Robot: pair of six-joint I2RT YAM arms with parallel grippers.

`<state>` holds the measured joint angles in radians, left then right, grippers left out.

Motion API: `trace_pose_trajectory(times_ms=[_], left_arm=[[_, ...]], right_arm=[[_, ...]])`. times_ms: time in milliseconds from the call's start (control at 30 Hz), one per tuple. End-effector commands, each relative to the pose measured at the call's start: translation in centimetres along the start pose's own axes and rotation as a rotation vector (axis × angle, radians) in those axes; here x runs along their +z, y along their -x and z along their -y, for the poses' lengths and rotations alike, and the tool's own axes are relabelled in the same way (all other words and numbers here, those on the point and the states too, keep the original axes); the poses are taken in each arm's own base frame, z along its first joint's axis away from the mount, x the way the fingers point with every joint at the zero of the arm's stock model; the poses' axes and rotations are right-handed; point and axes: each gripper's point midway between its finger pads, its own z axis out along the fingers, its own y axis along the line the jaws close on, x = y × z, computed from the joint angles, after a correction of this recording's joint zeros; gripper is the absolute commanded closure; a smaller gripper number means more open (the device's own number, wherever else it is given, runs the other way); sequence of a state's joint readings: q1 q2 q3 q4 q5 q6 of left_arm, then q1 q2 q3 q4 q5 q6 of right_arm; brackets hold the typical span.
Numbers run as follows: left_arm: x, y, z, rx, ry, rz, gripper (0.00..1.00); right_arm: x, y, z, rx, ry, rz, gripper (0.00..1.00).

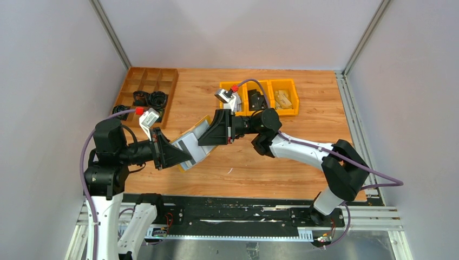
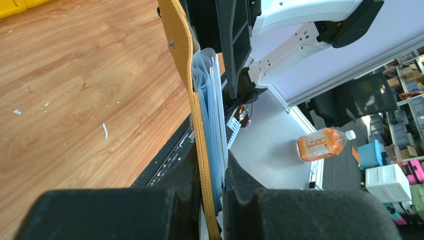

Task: Take the credit cards out of the card holder
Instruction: Remove the credit card from the card holder.

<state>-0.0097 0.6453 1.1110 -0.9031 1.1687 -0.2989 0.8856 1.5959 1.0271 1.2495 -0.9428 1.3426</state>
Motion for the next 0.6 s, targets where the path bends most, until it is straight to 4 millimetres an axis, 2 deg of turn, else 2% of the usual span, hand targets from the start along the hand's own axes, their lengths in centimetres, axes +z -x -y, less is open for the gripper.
trace_pose_trajectory(times_ms=[0,100,167,400,567], left_arm=[[-0.3,1.2,1.7,0.1,-0.041,0.031,0.93],[-0.3,1.3,1.7,0.104,-0.042,0.032,0.93],[-0.4,1.3,1.8,0.106,-0.043,0.033,0.91],[-0.5,1.4,2.3,0.11,-0.051,0.035,0.8],[-0.5,1.4,2.4,0.106,-0.057,0.033,0.76]], right_arm=[[0.5,-2.2,-0.7,0.007,0.028,-0.063,0.75],[0.5,-2.1,-0.7,0.005,0.029,-0.063,0.86],[0.5,-1.9,-0.7,0.003,0.023,-0.06,0.99],[-1.4,0.0,-0.6,-0.028,-0.029,0.018,1.0],[-2.1,0.3,-0.8,-0.032,-0.034,0.037,1.0]])
